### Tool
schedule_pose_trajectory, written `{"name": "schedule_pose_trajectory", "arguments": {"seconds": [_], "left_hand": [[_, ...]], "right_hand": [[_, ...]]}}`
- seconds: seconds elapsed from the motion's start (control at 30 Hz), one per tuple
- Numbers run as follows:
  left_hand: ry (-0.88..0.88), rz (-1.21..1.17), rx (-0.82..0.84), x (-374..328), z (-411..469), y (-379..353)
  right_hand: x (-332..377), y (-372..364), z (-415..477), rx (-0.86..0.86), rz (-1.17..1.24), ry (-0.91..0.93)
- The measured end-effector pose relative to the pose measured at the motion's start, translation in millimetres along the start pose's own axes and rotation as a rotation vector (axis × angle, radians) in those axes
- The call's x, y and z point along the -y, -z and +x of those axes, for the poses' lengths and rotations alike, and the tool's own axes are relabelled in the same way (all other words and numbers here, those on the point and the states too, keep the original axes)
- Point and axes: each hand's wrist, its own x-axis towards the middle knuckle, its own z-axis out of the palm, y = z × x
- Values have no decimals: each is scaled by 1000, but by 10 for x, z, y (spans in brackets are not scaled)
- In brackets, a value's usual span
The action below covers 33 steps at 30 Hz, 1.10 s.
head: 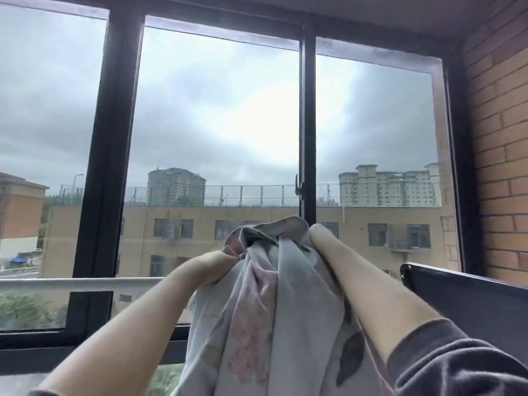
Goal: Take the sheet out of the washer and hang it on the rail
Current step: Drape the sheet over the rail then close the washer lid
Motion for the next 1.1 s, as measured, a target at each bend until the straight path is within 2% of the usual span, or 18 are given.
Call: {"name": "schedule_pose_trajectory", "arguments": {"seconds": [0.1,0.17,0.2,0.3,0.47,0.63,0.77,0.87,0.9,0.93,0.97,1.03,1.07,1.1], "left_hand": [[-11,207,-161,11,12,18],[-28,195,-138,7,20,2],[-54,162,-122,-25,-10,-13],[-141,60,-102,-115,-47,-68],[15,-11,23,-15,-37,25],[61,11,-50,171,-28,135],[-99,-61,17,150,50,109],[-176,-23,-81,-1,-27,25],[-141,-44,-85,-2,5,7],[-64,-64,-79,17,48,-20],[-1,-64,-88,44,89,-41],[58,71,-129,80,117,-38],[69,121,-148,87,112,-37],[65,151,-156,92,101,-25]], "right_hand": [[86,100,-325,-141,-32,174],[109,129,-648,-52,-83,349],[89,119,-790,24,-186,401],[52,95,-984,122,-538,326],[260,127,-903,207,-539,230],[275,17,-749,-20,-359,267],[589,106,-547,-253,-306,364],[737,136,-319,-410,-306,388],[711,104,-244,-411,-314,366],[641,49,-187,-347,-363,328],[536,-27,-138,-195,-450,271],[335,-154,-188,247,-594,127],[271,-198,-253,424,-563,50],[243,-220,-307,526,-488,2]]}}
